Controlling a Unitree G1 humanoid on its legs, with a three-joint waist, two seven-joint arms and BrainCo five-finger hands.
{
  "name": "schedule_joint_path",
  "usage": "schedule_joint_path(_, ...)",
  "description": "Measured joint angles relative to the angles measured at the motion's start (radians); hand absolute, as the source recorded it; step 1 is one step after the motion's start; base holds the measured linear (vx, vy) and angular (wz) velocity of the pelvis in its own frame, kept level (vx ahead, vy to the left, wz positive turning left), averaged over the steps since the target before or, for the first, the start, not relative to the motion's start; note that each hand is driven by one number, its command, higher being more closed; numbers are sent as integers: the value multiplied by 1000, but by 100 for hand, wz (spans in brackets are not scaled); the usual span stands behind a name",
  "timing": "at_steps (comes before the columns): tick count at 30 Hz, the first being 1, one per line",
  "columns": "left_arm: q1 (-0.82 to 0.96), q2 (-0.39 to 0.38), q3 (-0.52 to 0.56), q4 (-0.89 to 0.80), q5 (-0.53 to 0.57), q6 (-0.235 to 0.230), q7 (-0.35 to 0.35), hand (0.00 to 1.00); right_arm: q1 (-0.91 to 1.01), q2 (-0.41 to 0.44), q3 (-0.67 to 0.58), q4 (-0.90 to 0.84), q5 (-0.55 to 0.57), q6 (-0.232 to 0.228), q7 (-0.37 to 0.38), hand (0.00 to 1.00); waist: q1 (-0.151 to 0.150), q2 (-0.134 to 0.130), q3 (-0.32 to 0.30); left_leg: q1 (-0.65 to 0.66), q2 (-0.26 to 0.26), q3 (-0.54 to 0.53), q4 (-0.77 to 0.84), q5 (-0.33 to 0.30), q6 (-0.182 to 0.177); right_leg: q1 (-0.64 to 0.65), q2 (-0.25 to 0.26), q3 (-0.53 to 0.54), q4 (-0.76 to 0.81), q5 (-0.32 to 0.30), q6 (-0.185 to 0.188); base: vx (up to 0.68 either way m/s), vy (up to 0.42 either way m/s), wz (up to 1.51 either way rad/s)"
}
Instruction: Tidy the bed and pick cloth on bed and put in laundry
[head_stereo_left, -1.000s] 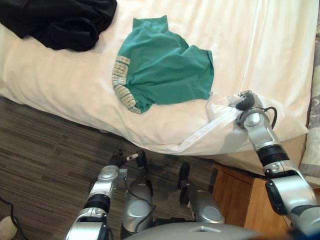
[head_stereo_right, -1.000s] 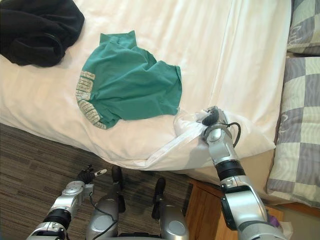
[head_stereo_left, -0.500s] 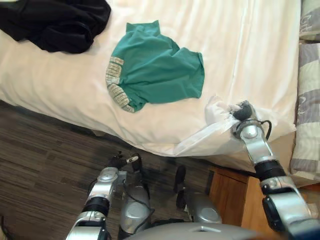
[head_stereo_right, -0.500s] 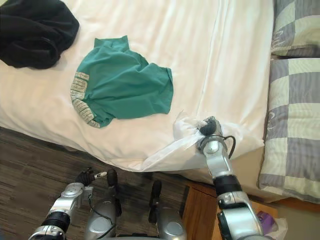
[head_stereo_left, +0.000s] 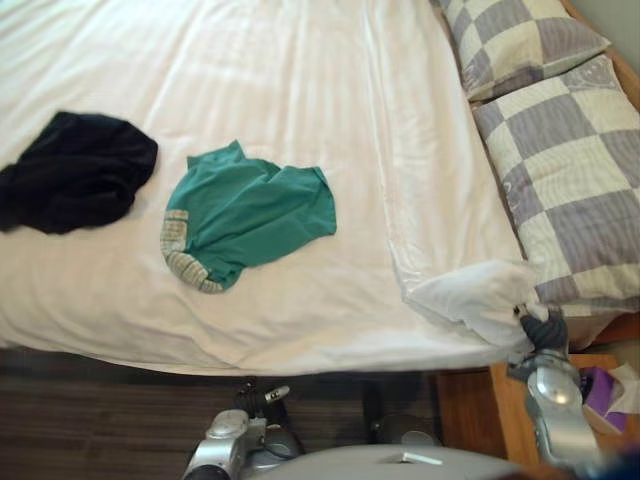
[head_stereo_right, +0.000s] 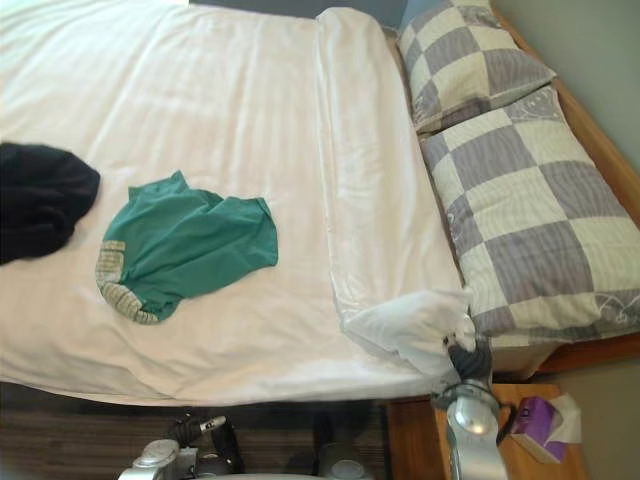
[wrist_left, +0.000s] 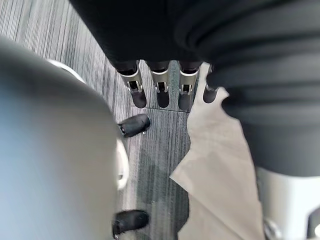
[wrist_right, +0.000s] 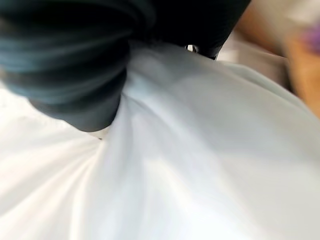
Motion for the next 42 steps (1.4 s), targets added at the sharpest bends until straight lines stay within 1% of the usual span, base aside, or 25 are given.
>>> schedule_joint_path(1,4,-2,0,8,0,-10,-4,0,10,13,-6,34,50,-17,2,0,0,8,-9,4,0,2,0,-2,0,2,-1,1,0,-3,1,17,10,-11)
schedule_joint_path(2,10,-7,1,24,0,-31,-18,0,16,28,-13,152,154,-60,8,0,0,21,-26,19,0,14,0,-10,-2,11,-1,9,-2,-6,2,50,4,-16)
schedule_joint_path(3,11,-9,1,33,0,-40,-27,0,16,43,-28,233,218,-91,11,0,2,28,-33,30,2,20,0,-14,-4,21,-1,13,-5,-7,2,61,0,-16)
schedule_joint_path(4,12,-11,2,41,0,-48,-35,0,12,52,-38,284,251,-111,14,0,2,34,-38,36,4,21,0,-16,-5,29,-1,14,-9,-7,2,63,-8,-11)
schedule_joint_path(6,9,-21,15,73,-2,-77,-51,0,4,75,-69,449,339,-195,29,0,2,48,-53,61,6,35,0,-25,-10,51,-2,15,-12,-11,2,59,-7,-8)
schedule_joint_path(9,9,-46,88,112,-4,-117,-79,0,-11,91,-113,603,404,-274,40,0,8,54,-63,96,15,61,0,-37,-20,76,3,17,-13,-18,-2,52,-11,-16)
schedule_joint_path(11,10,-53,116,128,-4,-134,-87,0,-25,91,-147,661,424,-301,43,0,9,56,-76,104,19,77,0,-42,-24,77,6,22,-15,-19,-2,56,-21,-21)
schedule_joint_path(12,10,-57,131,140,-5,-140,-95,0,-31,93,-180,693,425,-316,23,0,9,59,-82,113,22,87,0,-47,-29,83,8,23,-19,-19,-2,79,-27,-26)
schedule_joint_path(14,11,-66,161,141,-7,-141,-110,0,-30,95,-232,718,410,-322,-38,0,13,64,-83,135,27,107,0,-55,-36,102,9,23,-28,-17,-4,70,-21,-26)
schedule_joint_path(16,13,-81,199,150,-12,-142,-122,0,-17,97,-303,726,409,-323,-136,0,22,73,-94,149,36,132,0,-61,-41,105,11,23,-31,-15,-8,68,-22,-31)
schedule_joint_path(19,10,-88,201,162,-13,-142,-129,0,-10,96,-374,725,410,-322,-247,0,25,80,-100,157,45,148,0,-69,-50,107,19,22,-32,-15,-7,73,-42,-17)
schedule_joint_path(20,10,-88,203,162,-13,-141,-130,0,-13,96,-388,724,411,-322,-267,0,27,83,-100,163,46,155,0,-69,-51,111,20,22,-32,-15,-8,96,-49,-19)
schedule_joint_path(23,12,-90,236,163,-14,-137,-147,0,-21,91,-444,636,414,-347,-322,0,28,84,-104,174,53,160,0,-75,-60,124,25,7,-32,-15,-7,24,-40,-5)
schedule_joint_path(24,11,-90,237,162,-17,-135,-148,0,-24,86,-454,567,414,-379,-329,0,28,85,-104,175,53,162,0,-76,-61,124,25,4,-32,-16,-6,0,0,0)
schedule_joint_path(25,12,-90,237,160,-27,-133,-149,0,-31,82,-456,477,414,-411,-328,100,27,85,-105,176,53,163,0,-76,-61,124,24,0,-32,-16,-6,0,0,0)
schedule_joint_path(27,16,-94,237,157,-48,-132,-148,0,-40,72,-455,343,414,-449,-314,100,26,79,-118,167,54,158,0,-76,-61,120,24,-8,-32,-16,-6,-19,-31,6)
schedule_joint_path(28,18,-96,237,157,-52,-132,-147,0,-43,70,-452,294,418,-461,-297,100,26,77,-121,166,55,157,0,-76,-61,120,24,-10,-32,-16,-6,-35,-53,9)
schedule_joint_path(29,31,-107,230,154,-53,-132,-143,0,-63,59,-417,165,472,-504,-203,100,26,73,-127,166,56,154,0,-76,-61,121,24,-14,-31,-16,-6,-33,-44,6)
schedule_joint_path(31,37,-117,227,137,-60,-129,-142,0,-73,51,-366,83,540,-523,-96,100,26,72,-128,164,56,151,0,-75,-60,120,24,-16,-30,-16,-6,-38,-32,5)
schedule_joint_path(32,44,-120,218,124,-61,-124,-141,0,-73,49,-287,-21,633,-527,60,100,25,72,-129,163,55,144,0,-75,-59,121,24,-20,-29,-16,-6,-57,-39,10)
schedule_joint_path(34,51,-124,214,105,-61,-111,-131,0,-71,66,-200,-121,732,-510,245,100,22,74,-132,154,55,127,0,-72,-56,121,22,-36,-27,-16,-6,-65,-45,20)
schedule_joint_path(35,54,-122,204,102,-62,-110,-124,0,-72,75,-178,-136,755,-504,295,100,23,74,-137,147,54,121,0,-71,-54,117,21,-42,-28,-16,-6,-32,-23,26)
schedule_joint_path(37,57,-121,186,89,-70,-109,-118,0,-86,92,-113,-147,852,-463,472,100,28,76,-138,134,46,96,0,-61,-47,113,11,-62,-28,-16,-6,-20,-12,30)
schedule_joint_path(40,57,-119,155,88,-100,-112,-111,0,-153,88,-60,-147,968,-432,593,100,33,86,-125,91,30,72,0,-56,-38,69,-5,-71,-7,-24,-3,-76,11,18)
schedule_joint_path(42,47,-111,119,88,-137,-121,-107,0,-221,74,-38,-147,1027,-437,626,100,33,100,-105,37,18,66,1,-53,-33,-11,-20,-74,54,-44,-4,-92,33,15)
